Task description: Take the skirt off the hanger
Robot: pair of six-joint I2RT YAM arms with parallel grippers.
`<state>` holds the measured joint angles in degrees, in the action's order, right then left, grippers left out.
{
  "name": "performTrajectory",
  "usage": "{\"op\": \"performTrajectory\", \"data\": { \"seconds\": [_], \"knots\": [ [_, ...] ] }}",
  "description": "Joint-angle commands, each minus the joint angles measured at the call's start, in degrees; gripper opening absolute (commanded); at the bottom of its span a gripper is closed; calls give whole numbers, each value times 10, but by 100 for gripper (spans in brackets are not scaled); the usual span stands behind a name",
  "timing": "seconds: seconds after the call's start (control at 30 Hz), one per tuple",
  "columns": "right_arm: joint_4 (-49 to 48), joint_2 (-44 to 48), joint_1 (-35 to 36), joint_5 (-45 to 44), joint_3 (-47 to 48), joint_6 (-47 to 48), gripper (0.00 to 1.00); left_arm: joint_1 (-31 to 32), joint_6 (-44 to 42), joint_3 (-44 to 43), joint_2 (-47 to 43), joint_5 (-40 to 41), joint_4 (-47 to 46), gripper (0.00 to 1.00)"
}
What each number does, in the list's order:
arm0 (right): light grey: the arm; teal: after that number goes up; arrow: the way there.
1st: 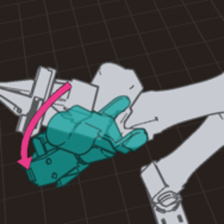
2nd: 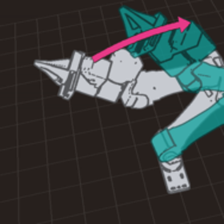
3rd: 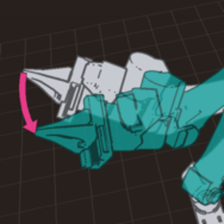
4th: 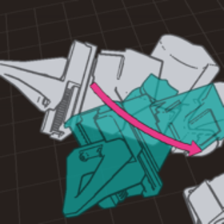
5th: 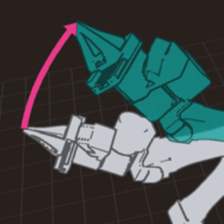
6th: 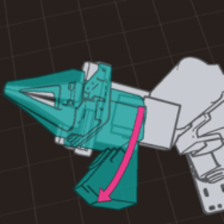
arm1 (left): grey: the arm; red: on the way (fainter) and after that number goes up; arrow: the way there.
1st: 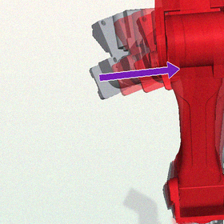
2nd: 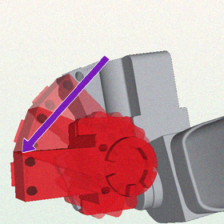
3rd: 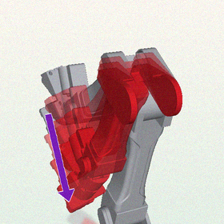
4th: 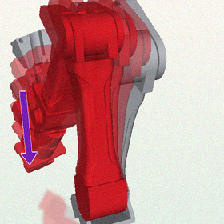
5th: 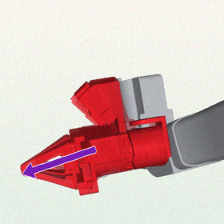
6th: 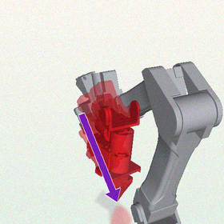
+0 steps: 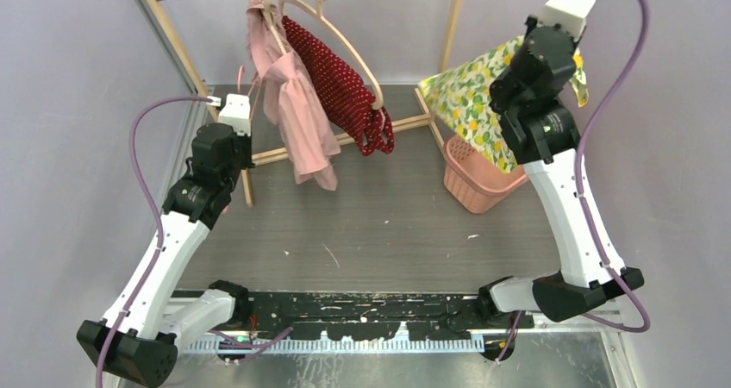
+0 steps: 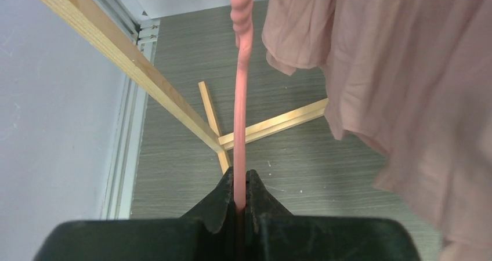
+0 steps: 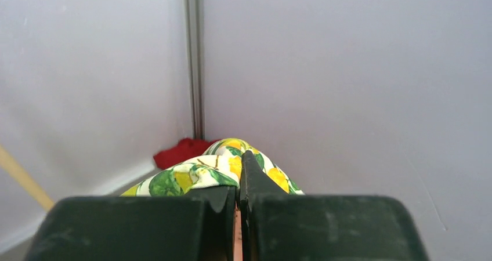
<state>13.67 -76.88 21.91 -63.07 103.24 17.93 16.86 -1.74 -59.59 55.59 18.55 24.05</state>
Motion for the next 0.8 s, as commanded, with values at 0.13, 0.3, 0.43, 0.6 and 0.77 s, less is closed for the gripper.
{"op": "performTrajectory", "data": {
  "seconds": [0.13, 0.3, 0.43, 0.6, 0.77],
  "knots": [
    [-107, 16, -11, -20, 65, 66, 1, 3, -15, -2, -16, 14, -34, 0],
    [-54, 35, -11, -11, 60, 34, 1, 7, -7, -2, -16, 4, -32, 0],
    [10, 46, -11, -7, 24, -15, 1, 8, 2, 3, -16, -6, -30, 0],
    [46, 50, -11, 0, -5, -48, 1, 7, 6, 3, -14, -10, -26, 0],
    [35, 48, -19, 2, -26, -46, 1, 8, 3, -1, -14, -8, -21, 0]
  ]
}}
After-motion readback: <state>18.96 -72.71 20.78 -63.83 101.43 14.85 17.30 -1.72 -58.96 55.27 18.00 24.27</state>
